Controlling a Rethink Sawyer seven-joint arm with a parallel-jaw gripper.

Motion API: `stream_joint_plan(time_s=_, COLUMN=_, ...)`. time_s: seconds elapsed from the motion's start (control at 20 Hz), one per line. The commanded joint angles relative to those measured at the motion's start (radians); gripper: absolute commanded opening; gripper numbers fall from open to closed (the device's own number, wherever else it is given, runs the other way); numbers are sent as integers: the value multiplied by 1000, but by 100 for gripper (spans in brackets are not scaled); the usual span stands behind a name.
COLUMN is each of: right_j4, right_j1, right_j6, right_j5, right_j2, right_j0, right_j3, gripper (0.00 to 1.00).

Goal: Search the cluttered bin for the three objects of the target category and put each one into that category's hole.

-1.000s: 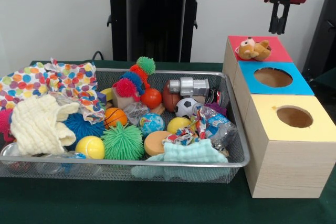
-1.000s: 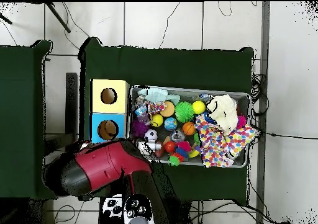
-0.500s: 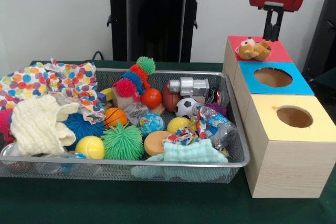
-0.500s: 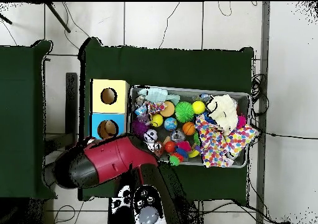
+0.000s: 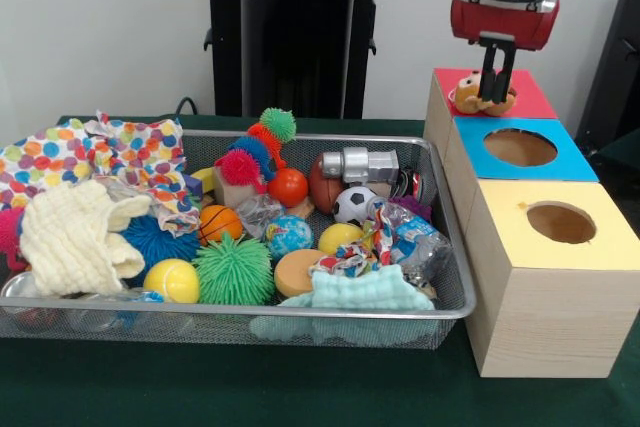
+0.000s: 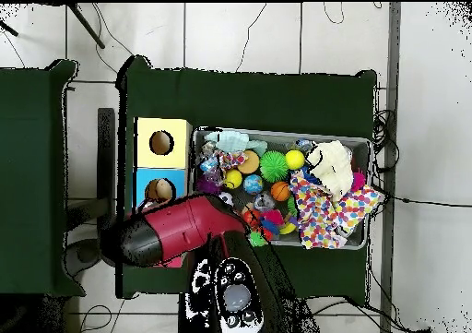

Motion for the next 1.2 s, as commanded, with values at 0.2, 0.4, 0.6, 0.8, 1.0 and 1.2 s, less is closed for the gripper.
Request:
stream_joint_plan(time_s=0.2, right_j4=-114, right_j1=95, right_j6=22, right_j5=-132, right_j2=-54, right_j0=14, right_j3=-18, gripper=0)
stream_joint_plan(time_s=0.4, right_j4=-127, right_j1=125, right_j6=39, right_j5=-154, right_j2=-80, right_j0=40, right_j3=-24, gripper=0)
stream_joint_plan(time_s=0.6, right_j4=-114, right_j1=126, right_j6=40, right_j5=-156, right_j2=-88, right_j0=55, right_j3=-24, gripper=0)
stream_joint_plan(time_s=0.8, right_j4=-92, right_j1=103, right_j6=25, right_j5=-128, right_j2=-85, right_j0=57, right_j3=-21, gripper=0)
stream_joint_plan(time_s=1.0, right_j4=-76, right_j1=90, right_j6=19, right_j5=-108, right_j2=-79, right_j0=56, right_j3=-21, gripper=0)
stream_joint_plan(time_s=1.2, right_j4=-61, right_j1=69, right_j6=15, right_j5=-96, right_j2=-68, right_j0=52, right_j3=0, gripper=0)
